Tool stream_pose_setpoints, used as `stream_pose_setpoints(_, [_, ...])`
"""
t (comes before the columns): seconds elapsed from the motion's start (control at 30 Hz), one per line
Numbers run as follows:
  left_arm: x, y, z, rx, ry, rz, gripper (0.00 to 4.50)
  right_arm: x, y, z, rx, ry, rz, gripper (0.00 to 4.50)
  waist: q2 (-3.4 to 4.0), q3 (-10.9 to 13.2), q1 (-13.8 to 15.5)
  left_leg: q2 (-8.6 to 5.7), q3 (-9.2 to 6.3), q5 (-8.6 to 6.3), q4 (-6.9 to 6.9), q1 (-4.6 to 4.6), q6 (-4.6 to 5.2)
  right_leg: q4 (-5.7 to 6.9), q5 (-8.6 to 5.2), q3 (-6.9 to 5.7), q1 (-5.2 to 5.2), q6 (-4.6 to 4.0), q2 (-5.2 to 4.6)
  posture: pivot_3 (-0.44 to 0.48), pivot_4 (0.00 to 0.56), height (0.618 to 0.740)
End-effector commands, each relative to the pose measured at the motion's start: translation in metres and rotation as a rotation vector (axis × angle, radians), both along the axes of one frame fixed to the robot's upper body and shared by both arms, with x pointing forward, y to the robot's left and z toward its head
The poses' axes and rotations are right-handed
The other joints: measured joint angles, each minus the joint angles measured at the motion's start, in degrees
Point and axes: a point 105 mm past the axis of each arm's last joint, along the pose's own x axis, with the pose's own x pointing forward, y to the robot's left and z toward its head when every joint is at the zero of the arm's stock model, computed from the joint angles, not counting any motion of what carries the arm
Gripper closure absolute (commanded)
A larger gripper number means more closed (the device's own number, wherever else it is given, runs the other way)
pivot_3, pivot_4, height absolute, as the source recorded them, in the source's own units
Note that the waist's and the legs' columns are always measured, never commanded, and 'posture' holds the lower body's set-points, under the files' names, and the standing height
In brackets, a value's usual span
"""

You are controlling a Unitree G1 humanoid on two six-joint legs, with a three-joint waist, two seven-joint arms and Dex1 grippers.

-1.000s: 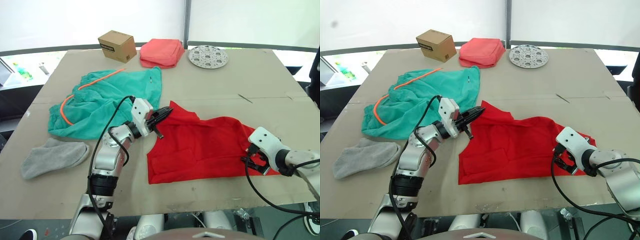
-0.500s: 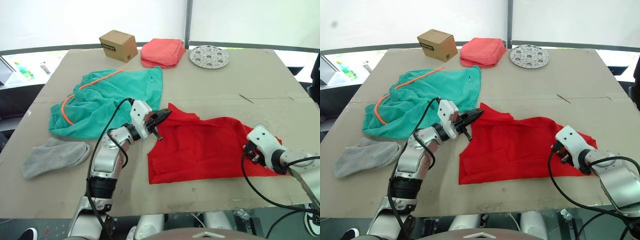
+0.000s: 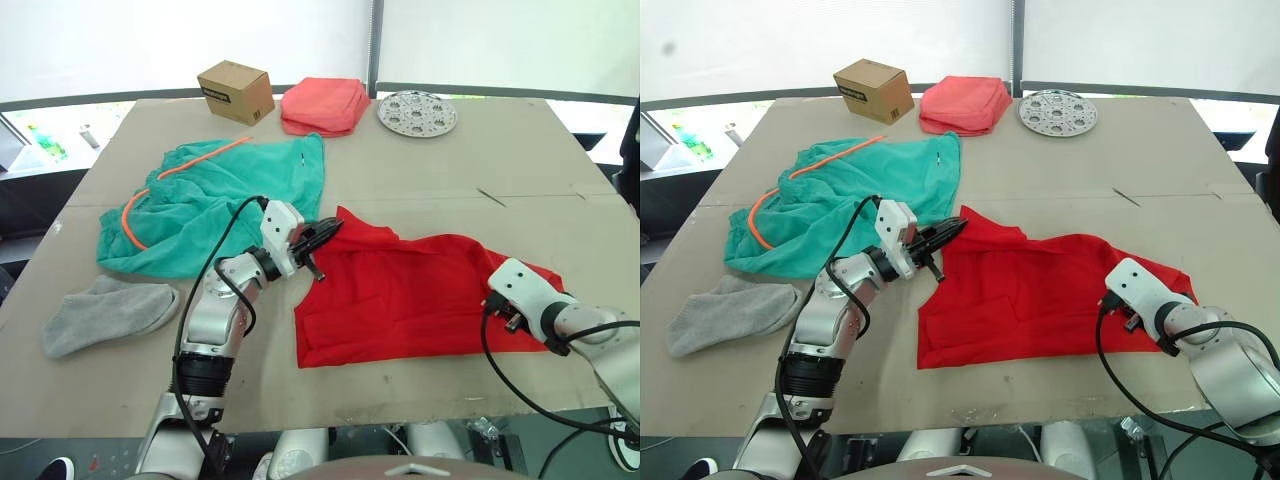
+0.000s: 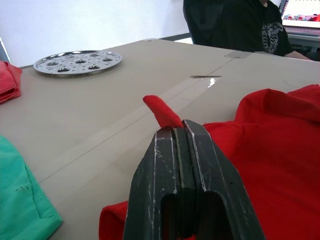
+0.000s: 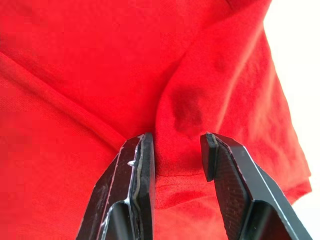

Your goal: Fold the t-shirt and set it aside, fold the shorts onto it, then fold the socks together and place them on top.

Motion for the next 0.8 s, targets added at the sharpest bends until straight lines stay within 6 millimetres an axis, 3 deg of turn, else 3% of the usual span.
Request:
stream_pose_setpoints(0.03, [-0.002, 0.0, 0.015, -0.013, -0.058, -0.009, 4.5, 0.0, -0.006, 0.005, -0.042, -0.018, 0.001, 4.13, 0.0, 0.0, 0.0, 0.0, 0.0, 0.0, 0.0, 0.0, 0.0, 0.0, 0.0, 0.0, 0.0, 0.0, 0.0, 0.0, 0.15, 0.74])
stream_pose_setpoints(0.07, [-0.002, 0.0, 0.015, -0.013, -0.057, -0.009, 4.5, 0.001, -0.008, 0.005, -0.053, -0.018, 0.001, 4.46, 0.0, 0.0, 0.0, 0.0, 0.0, 0.0, 0.0, 0.0, 0.0, 0.0, 0.0, 0.0, 0.0, 0.0, 0.0, 0.0, 0.15, 0.74])
stream_pose_setpoints(0.27, [0.017, 0.015, 0.018, -0.058, -0.049, 0.101, 4.5, 0.016, -0.029, 0.036, -0.113, -0.082, -0.013, 4.46, 0.01, 0.0, 0.0, 0.0, 0.02, 0.0, 0.01, 0.0, 0.0, 0.0, 0.0, 0.0, 0.0, 0.0, 0.0, 0.0, 0.15, 0.74])
stream_pose_setpoints(0.47, [0.041, 0.026, 0.028, -0.177, 0.0, 0.199, 4.5, 0.052, -0.06, 0.07, -0.194, -0.161, -0.029, 4.46, 0.0, 0.0, -0.1, -0.01, 0.07, 0.0, 0.07, 0.0, 0.0, -0.01, 0.0, 0.01, 0.0, 0.02, 0.01, 0.0, 0.15, 0.74])
stream_pose_setpoints(0.67, [0.055, 0.024, 0.032, -0.19, 0.004, 0.237, 4.5, 0.091, -0.069, 0.075, -0.238, -0.196, -0.02, 4.46, 0.0, 0.0, -0.2, -0.02, 0.08, 0.0, 0.02, -0.01, 0.0, 0.01, 0.02, 0.02, -0.04, 0.03, 0.05, 0.0, 0.15, 0.74])
stream_pose_setpoints(0.8, [0.058, 0.01, 0.033, -0.139, -0.073, 0.24, 4.5, 0.131, -0.068, 0.069, -0.21, -0.248, -0.05, 4.46, -0.01, 0.0, -0.6, -0.08, 0.17, 0.01, -0.01, 0.03, -0.01, 0.03, 0.03, 0.08, -0.03, 0.02, 0.08, 0.0, 0.15, 0.74])
